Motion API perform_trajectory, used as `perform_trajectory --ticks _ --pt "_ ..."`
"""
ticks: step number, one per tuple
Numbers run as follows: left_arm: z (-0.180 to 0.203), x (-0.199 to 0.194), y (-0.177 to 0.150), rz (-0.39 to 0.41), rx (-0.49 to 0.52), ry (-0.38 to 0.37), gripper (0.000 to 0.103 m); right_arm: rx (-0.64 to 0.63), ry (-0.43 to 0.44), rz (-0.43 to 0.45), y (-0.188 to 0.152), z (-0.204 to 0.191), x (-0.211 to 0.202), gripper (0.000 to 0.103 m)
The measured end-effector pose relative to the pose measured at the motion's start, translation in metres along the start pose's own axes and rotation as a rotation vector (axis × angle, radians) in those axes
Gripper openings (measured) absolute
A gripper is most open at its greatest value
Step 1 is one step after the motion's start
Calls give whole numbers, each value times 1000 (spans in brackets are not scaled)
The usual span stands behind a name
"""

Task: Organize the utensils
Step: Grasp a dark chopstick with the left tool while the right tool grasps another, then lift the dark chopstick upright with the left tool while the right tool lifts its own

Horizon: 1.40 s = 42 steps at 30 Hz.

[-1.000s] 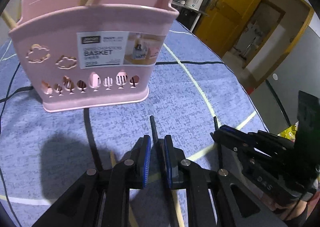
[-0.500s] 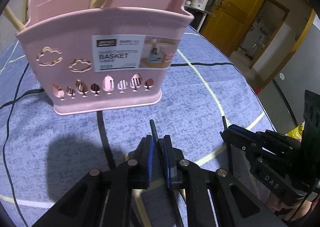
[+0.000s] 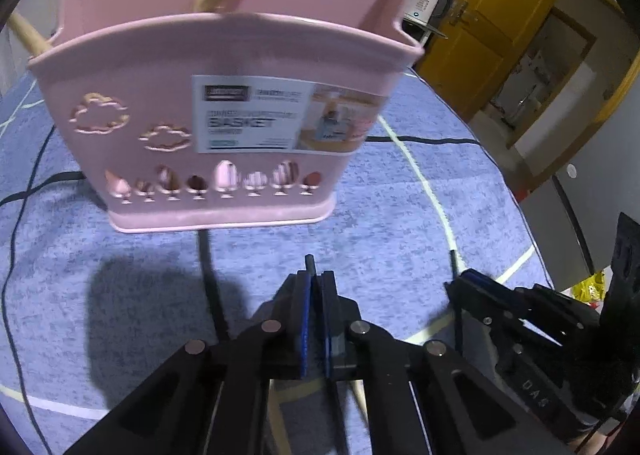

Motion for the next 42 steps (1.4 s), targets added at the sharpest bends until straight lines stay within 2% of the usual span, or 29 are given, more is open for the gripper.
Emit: perform_trajectory --ticks 5,10,20,26,31,33,38,42 --pt "16 3 -1 -6 36 -36 4 2 7 -2 -1 1 0 10" --pt "9 3 2 5 41 -1 4 -2 4 -6 0 2 -1 10" --pt "-2 -8 2 2 45 20 4 20 -3 -6 4 3 0 8" --pt "-2 -44 11 63 69 10 4 36 22 41 14 0 -18 7" --pt "-7 -90 19 129 92 4 4 11 39 112 29 -13 -49 6" --pt "-5 -110 24 161 107 3 4 -1 43 147 36 -19 -64 0" --pt "5 -158 32 240 147 -14 4 -32 53 221 51 -33 -97 0" --pt "14 -178 35 274 173 -15 4 -41 49 220 52 -39 -99 0"
Point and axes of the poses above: each gripper's, at about its wrist camera, not at the fingertips, and x roughly the way its jaws point, z to its right, y to its top, the point moved 8 cm from there along x, roughly the way its jaws point, and after that the axes turned 1 degree about -z, right-handed, at the moved point
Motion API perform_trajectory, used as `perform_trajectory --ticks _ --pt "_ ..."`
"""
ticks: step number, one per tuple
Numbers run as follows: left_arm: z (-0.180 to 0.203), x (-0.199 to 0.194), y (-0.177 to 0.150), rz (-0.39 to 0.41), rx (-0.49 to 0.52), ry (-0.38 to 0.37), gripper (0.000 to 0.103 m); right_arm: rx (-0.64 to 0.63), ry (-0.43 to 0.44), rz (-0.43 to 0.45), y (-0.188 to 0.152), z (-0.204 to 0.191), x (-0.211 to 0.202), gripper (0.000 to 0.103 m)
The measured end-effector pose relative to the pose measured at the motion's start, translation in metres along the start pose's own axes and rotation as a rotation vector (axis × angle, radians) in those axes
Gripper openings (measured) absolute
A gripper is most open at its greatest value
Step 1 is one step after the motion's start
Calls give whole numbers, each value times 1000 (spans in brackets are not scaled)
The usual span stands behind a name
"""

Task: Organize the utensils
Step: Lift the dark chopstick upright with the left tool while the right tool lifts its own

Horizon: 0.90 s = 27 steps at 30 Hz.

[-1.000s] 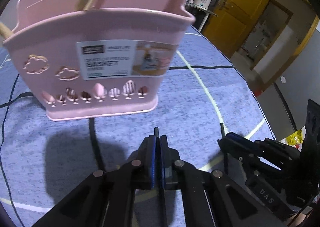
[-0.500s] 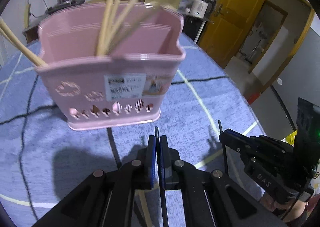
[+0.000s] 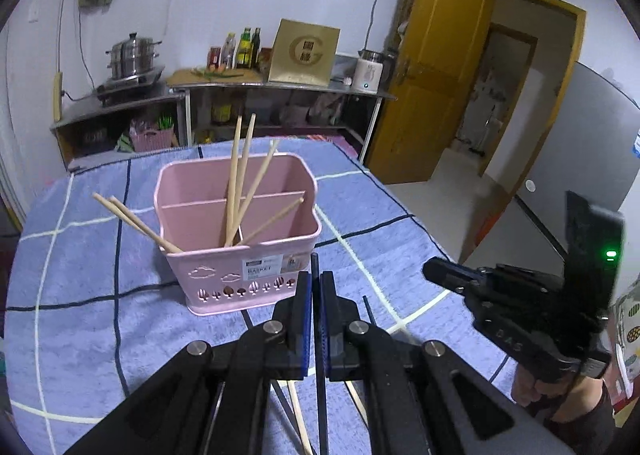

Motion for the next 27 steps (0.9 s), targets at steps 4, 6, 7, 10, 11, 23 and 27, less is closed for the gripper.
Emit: perform_trajectory --ticks 4,6,7,10,11,23,27 --pt "1 1 -1 -12 -13 0 4 52 -3 -99 -16 10 26 7" --pt "1 2 -3 -18 -23 1 4 66 -14 -159 -32 17 44 13" --pt "2 4 -5 -18 -24 0 4 68 -19 -182 -38 18 51 13" --pt "2 4 -4 -9 -26 -2 4 68 -36 -254 -55 20 70 13" --pt "3 0 -2 -4 -23 -2 3 66 -41 -274 -59 20 75 13" --pt "2 1 0 -1 -22 0 4 -8 -107 -322 -66 13 82 7" --pt "4 -6 2 16 -12 -5 3 -3 -78 -264 -57 7 63 5"
Point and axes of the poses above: each gripper's, at about its wrist camera, not at the fingertips, and x roughly the way its jaws point, z to its right, y to its top, the point moved 8 cm from there along x, roughly the way its jaws point, and after that the axes turned 1 degree about -z, right-handed, at the moved point
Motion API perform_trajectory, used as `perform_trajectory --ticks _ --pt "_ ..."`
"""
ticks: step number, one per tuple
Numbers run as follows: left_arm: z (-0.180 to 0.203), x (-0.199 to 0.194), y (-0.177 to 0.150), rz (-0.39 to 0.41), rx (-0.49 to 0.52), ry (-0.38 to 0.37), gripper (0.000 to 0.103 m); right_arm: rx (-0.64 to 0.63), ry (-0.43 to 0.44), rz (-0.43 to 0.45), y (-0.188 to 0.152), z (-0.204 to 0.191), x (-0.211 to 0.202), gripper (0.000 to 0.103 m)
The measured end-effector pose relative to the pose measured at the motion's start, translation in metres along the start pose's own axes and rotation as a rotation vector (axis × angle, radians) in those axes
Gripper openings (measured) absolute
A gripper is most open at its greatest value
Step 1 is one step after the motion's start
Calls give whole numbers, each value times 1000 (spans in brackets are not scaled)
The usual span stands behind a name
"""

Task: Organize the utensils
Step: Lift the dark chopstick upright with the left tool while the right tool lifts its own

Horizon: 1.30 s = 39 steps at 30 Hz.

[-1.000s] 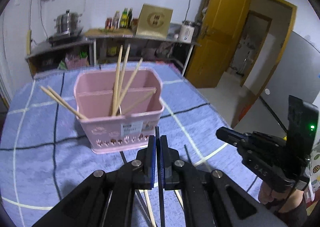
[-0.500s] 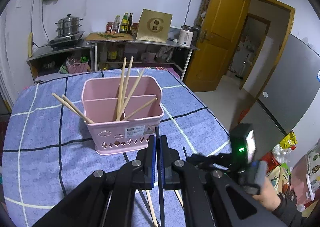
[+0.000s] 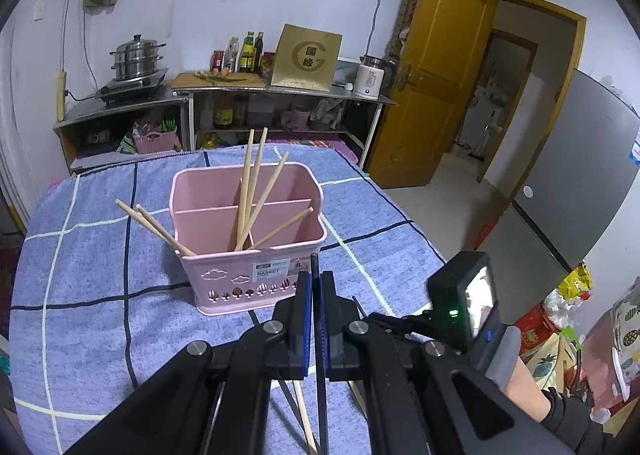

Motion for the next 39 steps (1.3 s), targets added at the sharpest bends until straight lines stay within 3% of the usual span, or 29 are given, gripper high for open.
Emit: perform_trajectory --ticks 12,17,28,39 --pt "6 -29 14 58 15 0 3 -1 62 285 47 -9 -112 5" --pt "10 -45 22 88 31 4 3 -18 68 362 61 -22 -136 5" --pt "6 -68 31 120 55 43 3 -51 92 444 72 -35 -162 4" --pt "-11 -79 28 123 75 81 0 -120 115 465 77 -60 -167 4"
Point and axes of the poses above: each gripper's, at about its wrist camera, not at the fingertips, and x roughly the way its jaws point, z to its right, y to its top, the point moved 8 cm from there along x, roughly the way its jaws point, and after that the axes turned 1 degree about -z, right-handed, at the moved point
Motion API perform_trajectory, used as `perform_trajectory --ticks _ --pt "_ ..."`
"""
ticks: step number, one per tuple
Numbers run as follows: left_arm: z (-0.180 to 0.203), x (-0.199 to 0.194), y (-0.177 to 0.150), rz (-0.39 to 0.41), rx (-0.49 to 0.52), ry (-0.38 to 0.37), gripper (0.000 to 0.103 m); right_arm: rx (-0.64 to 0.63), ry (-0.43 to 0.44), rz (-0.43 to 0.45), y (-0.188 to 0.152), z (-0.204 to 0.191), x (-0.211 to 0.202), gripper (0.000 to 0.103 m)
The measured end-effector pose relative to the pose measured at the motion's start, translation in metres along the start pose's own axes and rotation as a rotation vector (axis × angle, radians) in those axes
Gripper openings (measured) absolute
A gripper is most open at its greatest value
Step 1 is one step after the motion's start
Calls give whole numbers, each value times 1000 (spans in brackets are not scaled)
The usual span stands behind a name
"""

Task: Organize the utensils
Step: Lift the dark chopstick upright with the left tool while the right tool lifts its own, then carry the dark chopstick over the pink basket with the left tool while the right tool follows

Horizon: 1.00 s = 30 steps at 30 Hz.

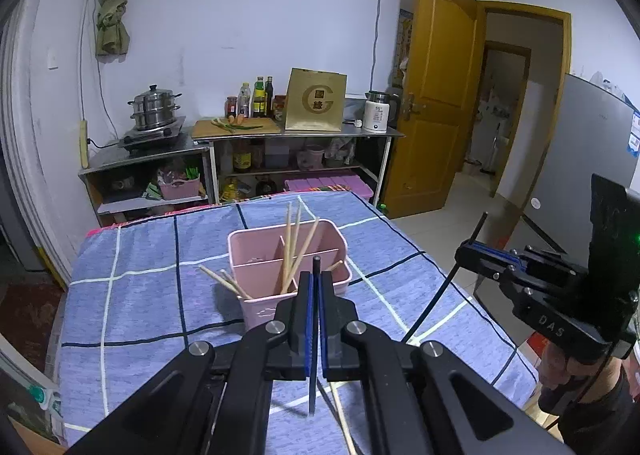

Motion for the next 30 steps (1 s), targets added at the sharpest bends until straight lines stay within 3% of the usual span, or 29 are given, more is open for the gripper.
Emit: perform_trajectory --ticks 7,14,16,22,30 --pt "-11 -6 3 20 1 20 0 -25 25 16 8 -14 3 4" --pt "-9 20 -14 -37 -15 -4 0 -11 23 -5 -3 -9 13 4" --pt "-6 38 -21 -70 -26 -47 0 -6 20 -11 -5 -7 14 4" --pt "-8 85 -39 -143 -53 -43 23 2 19 -28 -13 1 18 4" --pt "-13 122 -22 -121 -73 -11 24 14 20 -35 -16 11 23 4"
Point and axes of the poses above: each gripper's, at about its wrist camera, not at the fingertips, and x roughly the way its jaws point, z to its right, y to its top, the point moved 8 cm from there along x, roughly the way its jaws point, and after that the axes turned 1 degree about -z, right-handed, at the moved point
